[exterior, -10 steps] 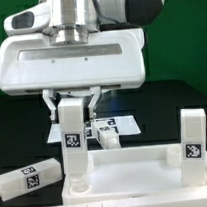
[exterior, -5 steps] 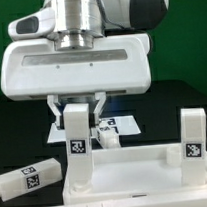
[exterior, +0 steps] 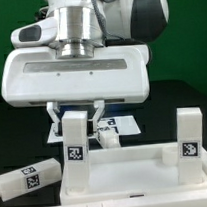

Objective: Assemble desk

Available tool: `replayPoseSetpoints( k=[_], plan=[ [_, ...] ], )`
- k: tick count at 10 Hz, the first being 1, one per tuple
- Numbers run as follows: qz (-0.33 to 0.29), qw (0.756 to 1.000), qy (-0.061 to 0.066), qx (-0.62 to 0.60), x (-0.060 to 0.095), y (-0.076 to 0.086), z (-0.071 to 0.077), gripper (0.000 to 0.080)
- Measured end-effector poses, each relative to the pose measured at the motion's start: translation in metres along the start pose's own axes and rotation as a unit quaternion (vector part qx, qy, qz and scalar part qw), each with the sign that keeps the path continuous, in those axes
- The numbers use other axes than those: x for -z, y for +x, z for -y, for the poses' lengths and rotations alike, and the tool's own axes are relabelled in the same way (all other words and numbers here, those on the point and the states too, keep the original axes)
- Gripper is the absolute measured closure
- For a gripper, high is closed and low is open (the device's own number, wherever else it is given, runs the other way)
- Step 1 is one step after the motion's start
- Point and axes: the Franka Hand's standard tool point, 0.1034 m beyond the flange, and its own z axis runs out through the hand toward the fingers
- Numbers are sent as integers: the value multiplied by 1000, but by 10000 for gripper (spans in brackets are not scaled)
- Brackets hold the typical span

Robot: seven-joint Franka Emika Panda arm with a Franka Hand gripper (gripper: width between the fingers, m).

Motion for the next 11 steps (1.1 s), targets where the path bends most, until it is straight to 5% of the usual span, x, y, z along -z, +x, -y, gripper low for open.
replayPoseSetpoints(
  k=[2,4,5,7,9,11],
  plan=[
    [0,1000,0,0,0,0,0,439],
    [24,1000,9,-2,-1,-2,3,188],
    [44,999,18,-9,3,3,0,188],
    [146,987,57,-38,10,11,9,152],
    [210,974,77,-47,10,17,14,150],
    [238,967,80,-43,7,18,8,150]
  ],
)
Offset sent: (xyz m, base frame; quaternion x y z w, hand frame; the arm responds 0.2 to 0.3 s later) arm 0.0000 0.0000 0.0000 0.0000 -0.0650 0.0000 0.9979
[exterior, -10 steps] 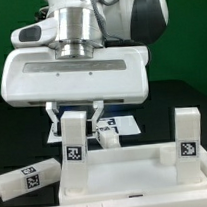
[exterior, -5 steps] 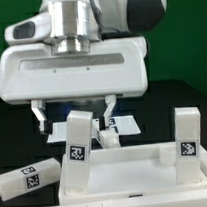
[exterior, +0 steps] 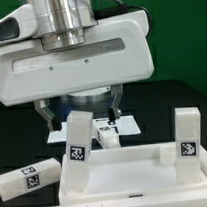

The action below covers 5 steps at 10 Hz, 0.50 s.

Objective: Assemble desk

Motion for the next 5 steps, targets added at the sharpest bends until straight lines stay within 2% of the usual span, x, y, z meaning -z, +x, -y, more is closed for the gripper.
replayPoseSetpoints(
  k=[1,3,5],
  plan=[
    [-13,1000,-8,10,-3,-1,-11,150],
    [-21,1000,-12,0,-5,-2,-17,177],
    [-21,1000,-12,-9,-5,-2,-16,453]
  ],
)
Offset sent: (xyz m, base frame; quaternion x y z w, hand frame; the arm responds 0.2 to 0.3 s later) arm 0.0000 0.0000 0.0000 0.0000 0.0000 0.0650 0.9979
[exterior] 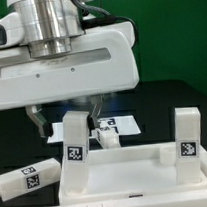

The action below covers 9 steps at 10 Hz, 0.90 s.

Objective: Assemble desk

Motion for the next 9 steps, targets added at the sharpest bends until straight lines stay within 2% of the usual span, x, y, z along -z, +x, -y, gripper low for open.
replayPoseSetpoints(
  k=[1,2,4,5,7,9],
  plan=[
    [0,1000,0,-10,0,0,0,453],
    [0,998,2,-61,0,0,1,514],
    [1,991,2,-135,-1,0,1,514],
    [5,979,2,-202,-2,2,3,514],
    [8,923,-4,-384,-4,4,6,514],
    [9,849,1,-528,-5,2,8,514]
  ],
)
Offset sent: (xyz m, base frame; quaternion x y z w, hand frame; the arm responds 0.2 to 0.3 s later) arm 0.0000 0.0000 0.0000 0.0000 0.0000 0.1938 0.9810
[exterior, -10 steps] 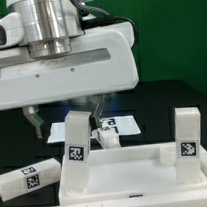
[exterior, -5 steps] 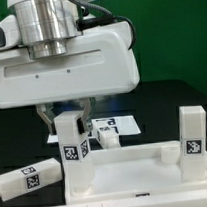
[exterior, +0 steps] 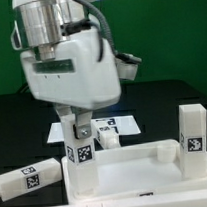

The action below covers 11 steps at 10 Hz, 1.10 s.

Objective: Assemble desk

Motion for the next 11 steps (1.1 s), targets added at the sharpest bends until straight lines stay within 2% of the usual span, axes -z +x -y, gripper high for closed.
replayPoseSetpoints(
  k=[3,4,5,6,7,8,10,11],
  plan=[
    [-2,1000,2,-5,0,-1,-1,511],
    [-3,1000,-2,29,0,-2,-1,511],
    [1,993,-9,116,0,-4,-1,308],
    [7,975,-13,222,1,-3,-2,308],
    [13,956,-14,291,2,-4,-1,187],
    [15,946,-15,325,2,-5,-6,156],
    [16,918,-15,395,2,-4,-7,151],
    [15,892,-17,451,2,-4,-7,151]
  ],
)
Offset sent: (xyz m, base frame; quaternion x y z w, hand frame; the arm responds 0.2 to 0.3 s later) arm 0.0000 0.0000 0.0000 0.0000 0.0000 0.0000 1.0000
